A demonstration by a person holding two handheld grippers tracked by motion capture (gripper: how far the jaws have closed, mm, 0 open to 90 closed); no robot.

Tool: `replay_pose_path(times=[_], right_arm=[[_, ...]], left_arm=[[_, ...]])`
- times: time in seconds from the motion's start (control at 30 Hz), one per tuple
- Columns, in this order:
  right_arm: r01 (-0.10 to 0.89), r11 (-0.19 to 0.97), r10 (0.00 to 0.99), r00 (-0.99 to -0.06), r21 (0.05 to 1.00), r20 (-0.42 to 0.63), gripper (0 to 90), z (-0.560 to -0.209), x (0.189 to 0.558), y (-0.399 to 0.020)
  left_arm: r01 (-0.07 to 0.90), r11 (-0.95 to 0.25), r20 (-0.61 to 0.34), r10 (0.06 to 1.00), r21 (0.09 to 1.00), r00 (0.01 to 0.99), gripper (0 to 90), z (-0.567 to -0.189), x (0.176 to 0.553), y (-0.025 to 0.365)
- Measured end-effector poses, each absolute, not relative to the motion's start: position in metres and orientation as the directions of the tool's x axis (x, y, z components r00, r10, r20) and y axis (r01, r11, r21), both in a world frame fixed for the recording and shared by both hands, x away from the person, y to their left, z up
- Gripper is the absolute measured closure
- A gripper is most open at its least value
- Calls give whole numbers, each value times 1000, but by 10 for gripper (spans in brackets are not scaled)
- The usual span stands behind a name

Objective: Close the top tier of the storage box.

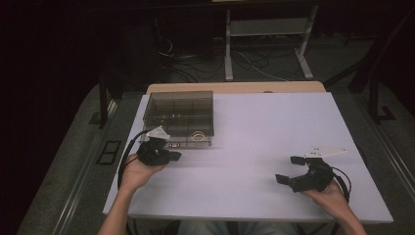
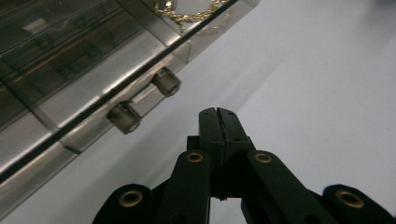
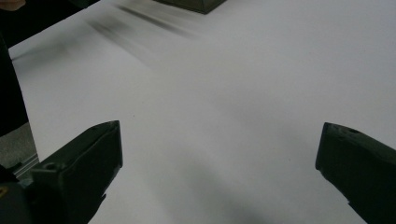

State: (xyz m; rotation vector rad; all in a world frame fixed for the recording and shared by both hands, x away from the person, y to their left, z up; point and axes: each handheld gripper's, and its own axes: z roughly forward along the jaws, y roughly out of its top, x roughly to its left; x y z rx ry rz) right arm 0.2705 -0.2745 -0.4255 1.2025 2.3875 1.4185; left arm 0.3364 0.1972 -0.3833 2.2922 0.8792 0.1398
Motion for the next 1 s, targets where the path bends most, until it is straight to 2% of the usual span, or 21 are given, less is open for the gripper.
replay_pose_path(times=[0.3, 1.0], right_arm=[[567, 251, 680, -680, 785, 274, 0, -426, 270, -275], [573, 245, 689, -671, 782, 276, 0, -427, 268, -277]], left_arm=[[593, -524, -124, 677, 611, 726, 886, -382, 345, 202], [612, -510, -126, 698, 605, 705, 886, -380, 360, 201]])
